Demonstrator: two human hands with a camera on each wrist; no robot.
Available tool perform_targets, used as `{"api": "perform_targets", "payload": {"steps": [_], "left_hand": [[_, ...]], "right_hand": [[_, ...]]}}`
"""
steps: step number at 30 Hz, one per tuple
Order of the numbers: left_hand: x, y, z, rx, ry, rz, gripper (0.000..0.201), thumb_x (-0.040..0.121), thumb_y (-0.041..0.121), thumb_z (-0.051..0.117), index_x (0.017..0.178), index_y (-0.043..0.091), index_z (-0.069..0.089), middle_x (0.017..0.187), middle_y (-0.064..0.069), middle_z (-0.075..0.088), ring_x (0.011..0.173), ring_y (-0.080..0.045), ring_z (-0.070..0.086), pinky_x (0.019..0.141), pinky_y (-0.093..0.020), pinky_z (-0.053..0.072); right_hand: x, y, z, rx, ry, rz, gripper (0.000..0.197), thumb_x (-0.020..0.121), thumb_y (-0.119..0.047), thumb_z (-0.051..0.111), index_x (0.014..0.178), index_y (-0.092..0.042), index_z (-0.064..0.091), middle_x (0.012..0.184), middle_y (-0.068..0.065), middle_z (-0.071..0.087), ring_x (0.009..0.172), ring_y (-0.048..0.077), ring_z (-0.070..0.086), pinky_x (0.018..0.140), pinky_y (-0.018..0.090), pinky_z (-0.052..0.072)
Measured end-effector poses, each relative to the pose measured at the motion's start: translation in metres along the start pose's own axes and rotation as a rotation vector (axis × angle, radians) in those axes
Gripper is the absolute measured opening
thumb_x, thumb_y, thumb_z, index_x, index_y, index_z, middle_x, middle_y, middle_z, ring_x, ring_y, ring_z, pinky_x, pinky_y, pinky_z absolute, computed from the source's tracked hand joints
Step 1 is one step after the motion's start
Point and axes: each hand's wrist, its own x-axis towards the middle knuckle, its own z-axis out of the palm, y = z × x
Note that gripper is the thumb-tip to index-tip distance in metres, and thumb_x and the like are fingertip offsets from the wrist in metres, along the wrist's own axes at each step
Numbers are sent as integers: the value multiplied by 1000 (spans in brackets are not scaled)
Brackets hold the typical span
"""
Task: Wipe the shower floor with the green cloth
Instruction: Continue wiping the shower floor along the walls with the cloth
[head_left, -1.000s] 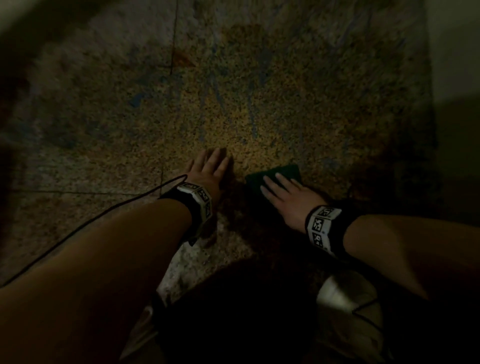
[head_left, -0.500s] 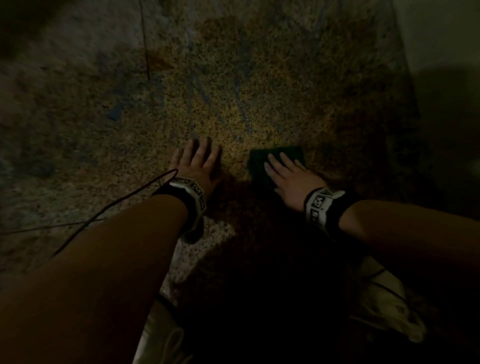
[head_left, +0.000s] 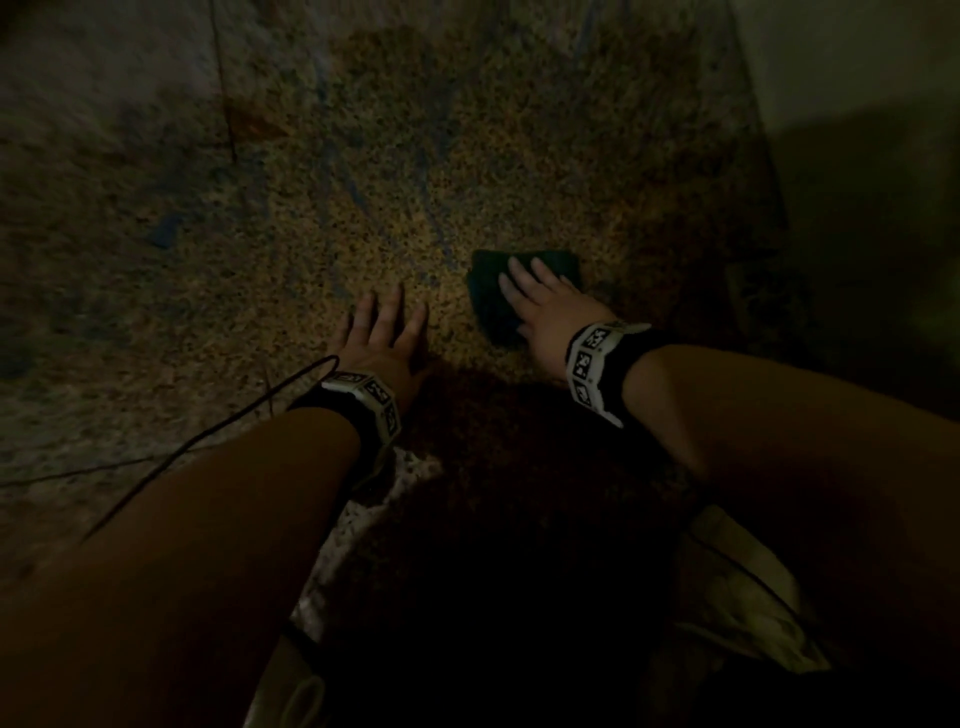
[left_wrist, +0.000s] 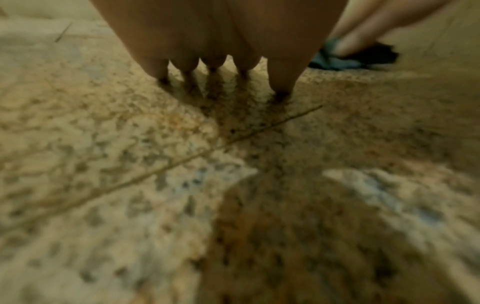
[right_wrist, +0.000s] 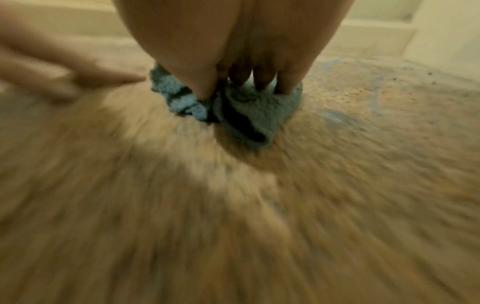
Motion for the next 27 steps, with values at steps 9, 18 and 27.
{"api": "perform_targets", "payload": {"steps": [9,18,27], "left_hand": [[1,13,-8,-35,42,13,70,97,56,25,148,32,-17,152,3,-32,142,-26,-24,117,-41,-6],[7,31,-12,-12,-8,23,68,100,47,28,148,29,-18,152,5,-32,142,-25,-22,116,-42,-5],[6,27,-18,155,-31,20,72,100,45,31,147,30,-21,151,4,-34,141,-24,-26,116,-41,-7]], "right_hand": [[-30,11,28,-69,-56,-39,61,104,-27,28,151,-17,-11,156,3,-22,144,27,-17,117,39,-2],[-33,25,31,-50,-57,-18,62,104,-25,28,150,-19,-12,156,2,-23,145,26,-17,117,37,-1],[-22,30,20,-41,-29,66,60,104,-27,24,151,-16,-12,157,4,-21,145,30,-14,117,40,2]]}}
